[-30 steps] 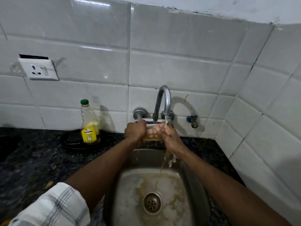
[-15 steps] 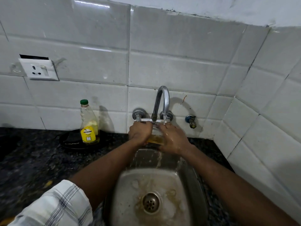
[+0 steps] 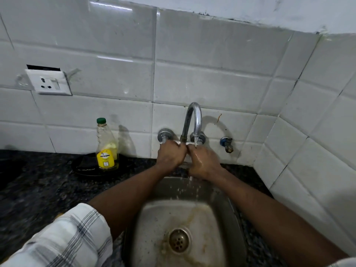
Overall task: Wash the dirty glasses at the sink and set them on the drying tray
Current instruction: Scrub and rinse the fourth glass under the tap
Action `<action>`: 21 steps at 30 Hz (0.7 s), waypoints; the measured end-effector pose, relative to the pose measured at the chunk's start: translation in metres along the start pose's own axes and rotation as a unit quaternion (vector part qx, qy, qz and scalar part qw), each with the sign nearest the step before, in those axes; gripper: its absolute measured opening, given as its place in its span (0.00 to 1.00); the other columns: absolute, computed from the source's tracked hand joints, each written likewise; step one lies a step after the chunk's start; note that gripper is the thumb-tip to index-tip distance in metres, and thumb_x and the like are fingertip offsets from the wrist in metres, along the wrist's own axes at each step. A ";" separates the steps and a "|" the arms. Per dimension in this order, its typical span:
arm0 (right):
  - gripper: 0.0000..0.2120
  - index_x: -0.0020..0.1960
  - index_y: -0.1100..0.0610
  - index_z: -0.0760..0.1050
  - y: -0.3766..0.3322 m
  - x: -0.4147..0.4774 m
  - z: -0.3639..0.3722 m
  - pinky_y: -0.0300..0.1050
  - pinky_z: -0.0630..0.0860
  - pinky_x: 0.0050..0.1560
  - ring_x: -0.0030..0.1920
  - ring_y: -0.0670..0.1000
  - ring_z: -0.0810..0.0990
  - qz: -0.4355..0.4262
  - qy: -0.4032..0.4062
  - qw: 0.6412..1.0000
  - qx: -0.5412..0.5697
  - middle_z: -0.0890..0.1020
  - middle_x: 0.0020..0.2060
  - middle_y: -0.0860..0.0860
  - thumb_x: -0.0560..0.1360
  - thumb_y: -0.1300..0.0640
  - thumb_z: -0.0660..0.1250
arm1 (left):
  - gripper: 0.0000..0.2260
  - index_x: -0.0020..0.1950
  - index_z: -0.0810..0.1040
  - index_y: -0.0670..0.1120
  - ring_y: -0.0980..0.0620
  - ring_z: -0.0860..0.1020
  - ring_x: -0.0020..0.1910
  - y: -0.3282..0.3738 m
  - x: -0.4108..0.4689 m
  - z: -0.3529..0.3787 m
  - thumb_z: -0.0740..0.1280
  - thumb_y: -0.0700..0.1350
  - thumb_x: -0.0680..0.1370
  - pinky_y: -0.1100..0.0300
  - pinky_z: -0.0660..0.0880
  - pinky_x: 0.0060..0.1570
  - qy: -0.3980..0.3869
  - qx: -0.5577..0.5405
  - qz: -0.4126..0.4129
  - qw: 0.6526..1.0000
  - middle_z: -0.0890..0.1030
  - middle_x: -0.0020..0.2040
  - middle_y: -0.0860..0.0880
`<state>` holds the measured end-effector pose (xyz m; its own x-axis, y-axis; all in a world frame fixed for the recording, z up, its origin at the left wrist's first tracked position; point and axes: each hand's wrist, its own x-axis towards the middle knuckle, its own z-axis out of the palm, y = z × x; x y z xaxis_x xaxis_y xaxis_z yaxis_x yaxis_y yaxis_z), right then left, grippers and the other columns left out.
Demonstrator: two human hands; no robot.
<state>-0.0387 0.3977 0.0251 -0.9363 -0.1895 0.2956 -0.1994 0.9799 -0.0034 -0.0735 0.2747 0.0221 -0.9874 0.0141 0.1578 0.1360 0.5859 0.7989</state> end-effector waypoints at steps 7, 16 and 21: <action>0.29 0.62 0.53 0.74 0.002 -0.003 -0.015 0.42 0.76 0.44 0.47 0.51 0.80 0.024 -0.072 0.990 0.121 0.81 0.49 0.49 0.62 0.52 0.78 | 0.16 0.43 0.82 0.42 0.53 0.76 0.34 -0.017 -0.005 -0.001 0.61 0.50 0.80 0.60 0.69 0.36 0.048 -0.002 0.239 0.970 0.80 0.36 0.50; 0.25 0.55 0.51 0.76 0.012 -0.007 -0.025 0.27 0.72 0.38 0.43 0.41 0.80 0.023 -0.145 0.950 0.275 0.80 0.43 0.42 0.61 0.58 0.80 | 0.15 0.48 0.80 0.43 0.50 0.76 0.36 -0.028 -0.006 -0.002 0.62 0.52 0.78 0.58 0.73 0.36 0.072 -0.025 0.348 0.934 0.81 0.40 0.47; 0.30 0.64 0.52 0.70 0.004 -0.003 -0.011 0.48 0.80 0.48 0.48 0.54 0.81 0.042 -0.050 0.995 0.069 0.81 0.50 0.51 0.65 0.48 0.75 | 0.17 0.40 0.80 0.49 0.47 0.81 0.37 -0.003 0.005 0.010 0.58 0.57 0.78 0.54 0.79 0.43 0.048 -0.005 0.115 0.992 0.82 0.37 0.47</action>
<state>-0.0335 0.4025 0.0348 -0.9742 -0.1184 0.1921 -0.1498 0.9760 -0.1580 -0.0798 0.2808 0.0145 -0.9182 0.0691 0.3901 0.3576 0.5687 0.7407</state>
